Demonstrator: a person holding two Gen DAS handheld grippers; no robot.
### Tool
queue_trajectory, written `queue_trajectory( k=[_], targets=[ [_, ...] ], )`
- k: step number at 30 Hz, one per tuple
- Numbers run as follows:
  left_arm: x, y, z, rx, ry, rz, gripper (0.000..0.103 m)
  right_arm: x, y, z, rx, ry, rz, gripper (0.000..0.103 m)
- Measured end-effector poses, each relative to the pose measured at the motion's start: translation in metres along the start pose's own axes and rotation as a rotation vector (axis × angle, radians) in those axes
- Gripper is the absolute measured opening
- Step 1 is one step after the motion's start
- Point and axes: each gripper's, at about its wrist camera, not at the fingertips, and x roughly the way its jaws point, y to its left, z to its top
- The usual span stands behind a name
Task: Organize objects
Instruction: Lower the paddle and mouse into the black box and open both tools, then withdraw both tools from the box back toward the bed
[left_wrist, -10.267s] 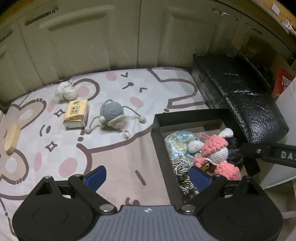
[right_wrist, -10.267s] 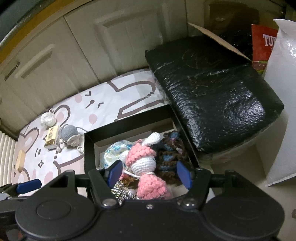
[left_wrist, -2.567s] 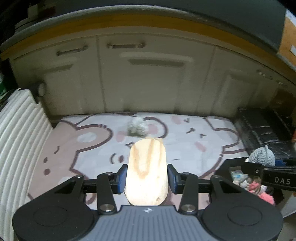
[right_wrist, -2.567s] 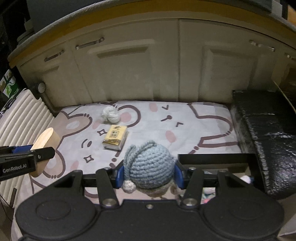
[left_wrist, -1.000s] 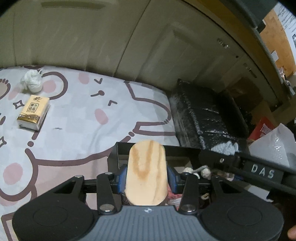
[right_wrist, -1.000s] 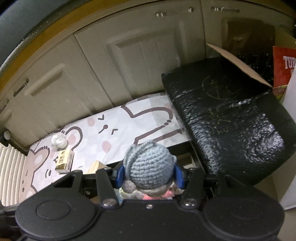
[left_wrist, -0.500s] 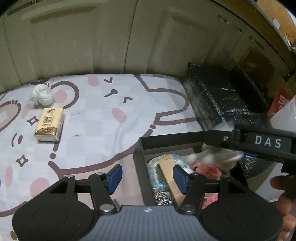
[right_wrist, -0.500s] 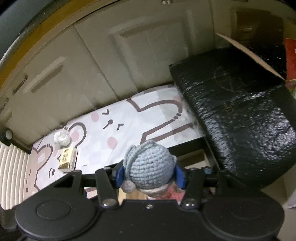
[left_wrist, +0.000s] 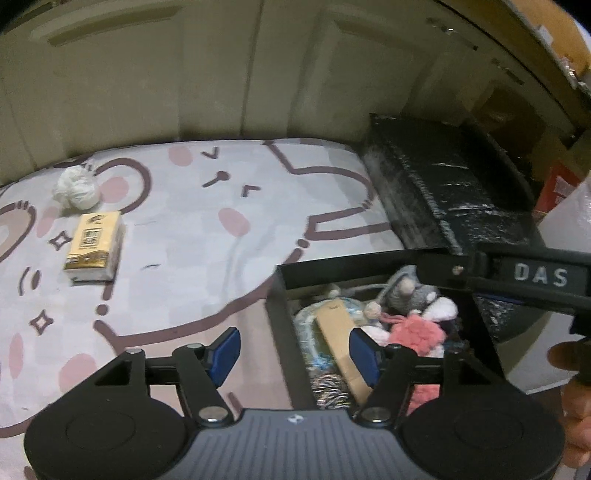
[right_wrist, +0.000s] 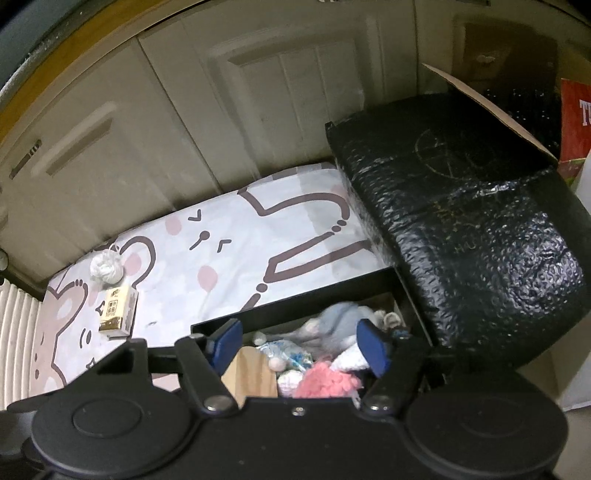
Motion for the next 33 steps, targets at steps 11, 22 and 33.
queue_trajectory(
  k=[11, 22, 33],
  targets=[
    [0.012, -0.017, -0.008, 0.148, 0.016, 0.071, 0.08, -0.002, -0.004, -0.001, 0.011, 0.013, -0.008, 0.061],
    [0.01, 0.002, -0.006, 0.138, 0.033, 0.133, 0.079, 0.002, -0.002, -0.004, -0.011, 0.051, -0.027, 0.059],
    [-0.019, -0.002, -0.001, 0.094, -0.007, 0.089, 0.079, -0.021, -0.008, -0.009, -0.031, 0.03, -0.037, 0.059]
  ],
)
